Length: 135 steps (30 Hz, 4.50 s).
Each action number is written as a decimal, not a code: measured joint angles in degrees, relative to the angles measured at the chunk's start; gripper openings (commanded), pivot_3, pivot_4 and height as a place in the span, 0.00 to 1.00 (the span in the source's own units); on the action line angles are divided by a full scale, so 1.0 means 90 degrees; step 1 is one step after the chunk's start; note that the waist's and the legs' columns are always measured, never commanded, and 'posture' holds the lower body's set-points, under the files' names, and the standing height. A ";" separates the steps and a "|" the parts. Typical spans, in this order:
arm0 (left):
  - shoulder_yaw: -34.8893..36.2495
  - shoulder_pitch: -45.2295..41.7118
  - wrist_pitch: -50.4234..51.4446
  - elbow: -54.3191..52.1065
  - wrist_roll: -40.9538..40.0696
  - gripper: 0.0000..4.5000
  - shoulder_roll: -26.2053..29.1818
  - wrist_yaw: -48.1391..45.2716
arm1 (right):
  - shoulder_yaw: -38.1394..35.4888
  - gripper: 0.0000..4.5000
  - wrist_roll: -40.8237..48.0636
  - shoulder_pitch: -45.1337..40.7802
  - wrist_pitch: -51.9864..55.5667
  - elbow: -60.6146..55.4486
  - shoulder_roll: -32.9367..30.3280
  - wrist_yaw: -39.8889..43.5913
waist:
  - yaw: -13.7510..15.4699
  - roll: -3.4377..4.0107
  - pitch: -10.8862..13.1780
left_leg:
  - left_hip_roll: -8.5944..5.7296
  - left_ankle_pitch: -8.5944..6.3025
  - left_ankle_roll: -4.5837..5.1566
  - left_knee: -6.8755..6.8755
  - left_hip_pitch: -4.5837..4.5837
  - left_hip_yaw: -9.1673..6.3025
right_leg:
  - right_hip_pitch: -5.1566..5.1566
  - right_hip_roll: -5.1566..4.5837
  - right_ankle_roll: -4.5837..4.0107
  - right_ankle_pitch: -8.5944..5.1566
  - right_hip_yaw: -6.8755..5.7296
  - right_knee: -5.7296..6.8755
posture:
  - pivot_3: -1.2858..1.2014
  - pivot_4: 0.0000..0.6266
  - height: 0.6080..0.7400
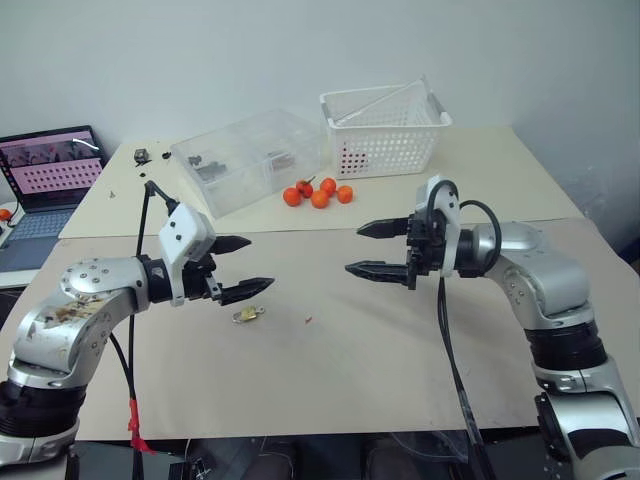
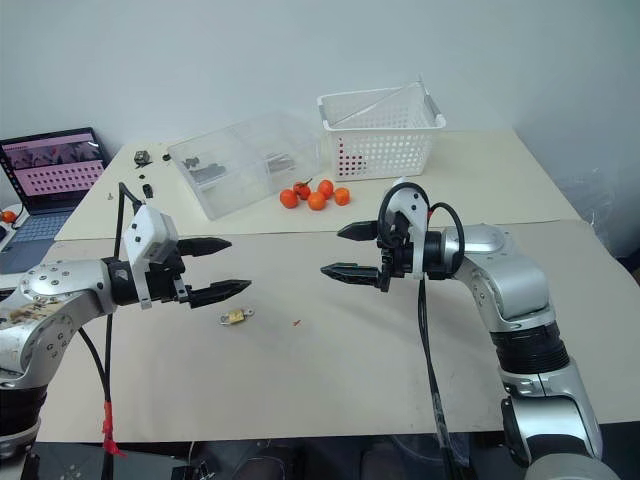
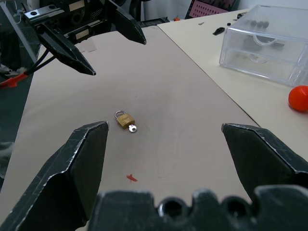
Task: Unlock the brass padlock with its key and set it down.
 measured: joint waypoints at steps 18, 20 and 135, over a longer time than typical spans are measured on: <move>0.0533 0.0063 -0.0051 0.0567 -0.0353 0.99 -0.0194 -0.0090 | -0.0151 1.00 0.0204 -0.0149 0.0524 -0.0114 -0.0031 -0.0270 | -0.0038 -0.0002 -0.0002 | 0.0030 -0.0004 0.0003 0.0004 0.0001 0.0029 | -0.0014 0.0033 -0.0014 0.0012 0.0035 -0.0001 | 0.52 0.24 1.00; 0.0785 0.0377 -0.0067 0.0586 -0.0388 0.99 -0.0143 -0.0202 | -0.0150 1.00 0.0202 -0.0144 0.0524 -0.0116 -0.0044 -0.0272 | -0.0054 -0.0002 -0.0002 | 0.0033 -0.0005 0.0003 0.0004 0.0001 0.0028 | -0.0016 0.0034 -0.0015 0.0012 0.0040 -0.0001 | 0.52 0.24 1.00; -0.3882 -0.4620 0.0203 0.5573 0.0388 0.18 -0.1630 -0.4594 | 0.1099 0.53 -0.4195 0.1862 -0.6019 -0.0911 -0.0319 -0.1856 | -0.0184 -0.0023 -0.0013 | 0.0038 -0.0083 0.0094 0.0134 0.0000 0.0104 | -0.0007 0.0075 -0.0004 0.0019 0.0037 0.0023 | 0.52 0.24 1.00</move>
